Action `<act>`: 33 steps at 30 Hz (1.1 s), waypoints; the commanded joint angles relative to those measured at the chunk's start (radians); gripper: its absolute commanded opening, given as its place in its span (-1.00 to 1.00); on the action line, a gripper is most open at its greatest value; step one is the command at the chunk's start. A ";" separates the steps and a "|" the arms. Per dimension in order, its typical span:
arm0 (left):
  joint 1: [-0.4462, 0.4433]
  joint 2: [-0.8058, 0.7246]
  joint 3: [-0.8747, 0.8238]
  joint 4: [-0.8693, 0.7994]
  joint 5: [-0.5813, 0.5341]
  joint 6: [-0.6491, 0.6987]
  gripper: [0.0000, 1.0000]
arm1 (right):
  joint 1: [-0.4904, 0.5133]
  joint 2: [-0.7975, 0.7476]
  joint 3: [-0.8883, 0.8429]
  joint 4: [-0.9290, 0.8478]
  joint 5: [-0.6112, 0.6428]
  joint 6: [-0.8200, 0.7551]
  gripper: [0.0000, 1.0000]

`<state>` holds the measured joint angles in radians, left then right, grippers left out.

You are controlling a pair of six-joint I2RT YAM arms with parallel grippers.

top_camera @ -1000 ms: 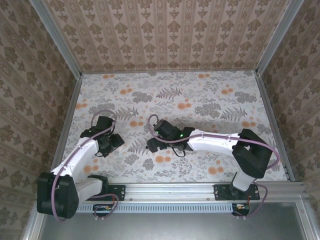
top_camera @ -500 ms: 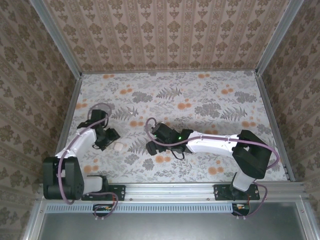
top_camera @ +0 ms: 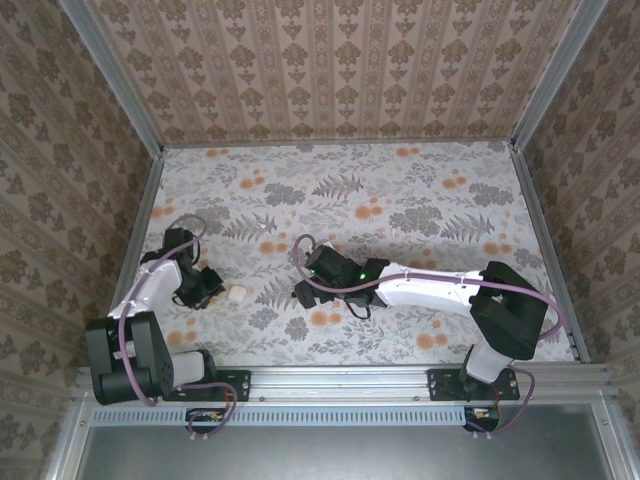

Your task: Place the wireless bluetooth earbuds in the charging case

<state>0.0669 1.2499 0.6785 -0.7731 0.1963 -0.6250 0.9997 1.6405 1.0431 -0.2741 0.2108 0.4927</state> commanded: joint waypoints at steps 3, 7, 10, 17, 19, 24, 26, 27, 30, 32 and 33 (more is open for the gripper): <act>-0.089 -0.052 -0.018 -0.101 -0.003 -0.051 -0.76 | 0.002 -0.021 -0.006 -0.041 0.036 -0.023 1.00; -0.160 -0.055 -0.037 -0.069 -0.003 -0.103 -0.87 | 0.002 -0.043 -0.010 -0.040 0.042 -0.022 1.00; -0.204 -0.017 -0.037 -0.033 -0.015 -0.124 -0.92 | 0.003 -0.070 -0.018 -0.042 0.052 -0.023 1.00; -0.284 0.109 -0.011 0.053 -0.045 -0.144 -0.96 | 0.001 -0.145 -0.052 -0.044 0.098 -0.022 1.00; -0.294 0.156 0.012 0.062 -0.077 -0.131 -0.96 | -0.001 -0.168 -0.065 -0.044 0.111 -0.021 1.00; -0.319 0.262 0.114 0.075 -0.119 -0.088 -0.96 | -0.008 -0.214 -0.090 -0.051 0.140 -0.020 1.00; -0.326 0.303 0.167 0.082 -0.131 -0.065 -0.96 | -0.011 -0.227 -0.097 -0.056 0.148 -0.018 1.00; -0.325 0.325 0.196 0.087 -0.134 -0.051 -0.96 | -0.013 -0.234 -0.099 -0.059 0.149 -0.019 1.00; -0.326 0.376 0.296 0.082 -0.124 -0.002 -0.96 | -0.021 -0.243 -0.102 -0.073 0.157 -0.015 1.00; -0.326 0.390 0.357 0.067 -0.110 0.046 -0.95 | -0.022 -0.242 -0.102 -0.079 0.159 -0.011 1.00; -0.326 0.390 0.383 0.058 -0.106 0.073 -0.95 | -0.022 -0.242 -0.104 -0.080 0.160 -0.008 1.00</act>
<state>-0.2558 1.6394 0.9928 -0.7185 0.0998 -0.6476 0.9829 1.4204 0.9558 -0.3153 0.3344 0.4755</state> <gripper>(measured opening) 0.044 0.999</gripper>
